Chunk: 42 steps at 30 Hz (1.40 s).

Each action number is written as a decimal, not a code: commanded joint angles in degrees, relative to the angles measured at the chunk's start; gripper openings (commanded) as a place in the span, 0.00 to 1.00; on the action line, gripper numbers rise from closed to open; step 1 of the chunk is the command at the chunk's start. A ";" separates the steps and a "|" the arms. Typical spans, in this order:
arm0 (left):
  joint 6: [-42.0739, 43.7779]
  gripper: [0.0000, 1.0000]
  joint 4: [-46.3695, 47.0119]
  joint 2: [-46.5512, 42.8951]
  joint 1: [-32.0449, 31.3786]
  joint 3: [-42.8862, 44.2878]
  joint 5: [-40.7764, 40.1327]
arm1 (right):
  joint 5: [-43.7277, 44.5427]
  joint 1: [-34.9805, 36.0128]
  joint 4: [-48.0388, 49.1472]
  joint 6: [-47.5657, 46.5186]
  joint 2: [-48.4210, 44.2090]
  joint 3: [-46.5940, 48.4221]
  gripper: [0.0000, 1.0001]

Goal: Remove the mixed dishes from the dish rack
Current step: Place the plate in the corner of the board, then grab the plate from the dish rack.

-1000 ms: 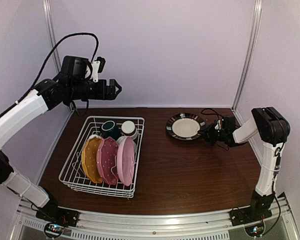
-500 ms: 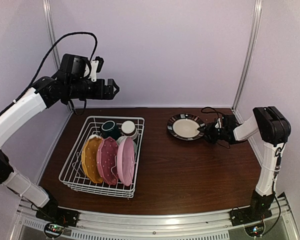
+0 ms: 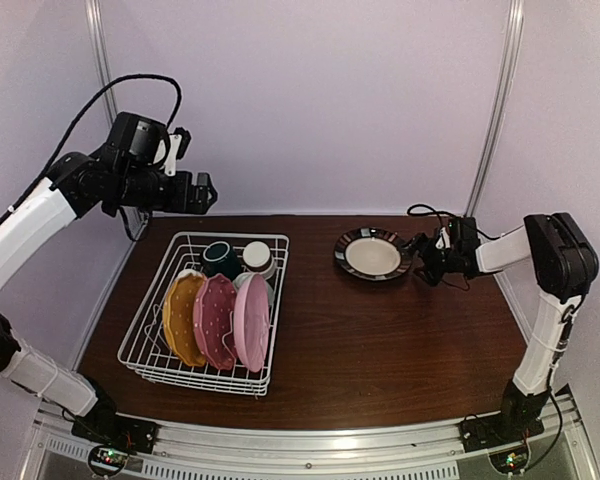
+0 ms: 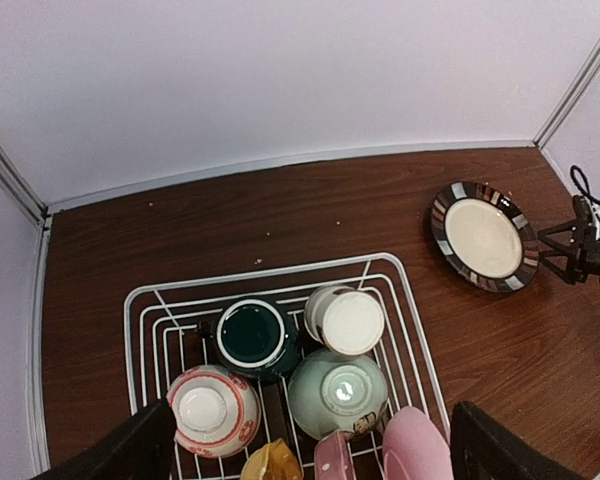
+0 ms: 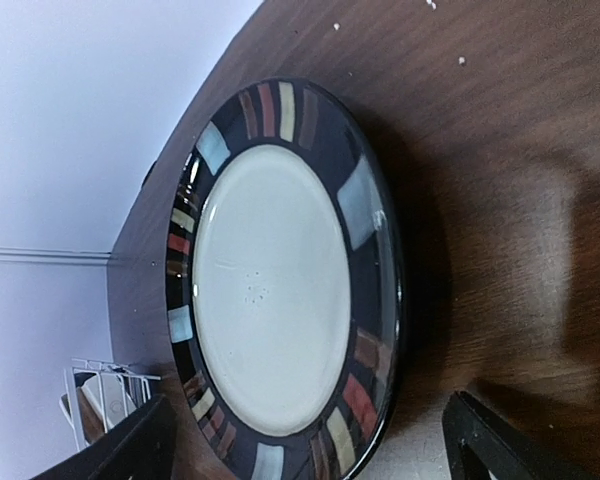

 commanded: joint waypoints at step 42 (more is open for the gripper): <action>-12.43 0.52 -10.37 -6.72 0.50 -27.87 6.89 | 9.95 4.93 -34.88 -25.27 -42.62 11.92 1.00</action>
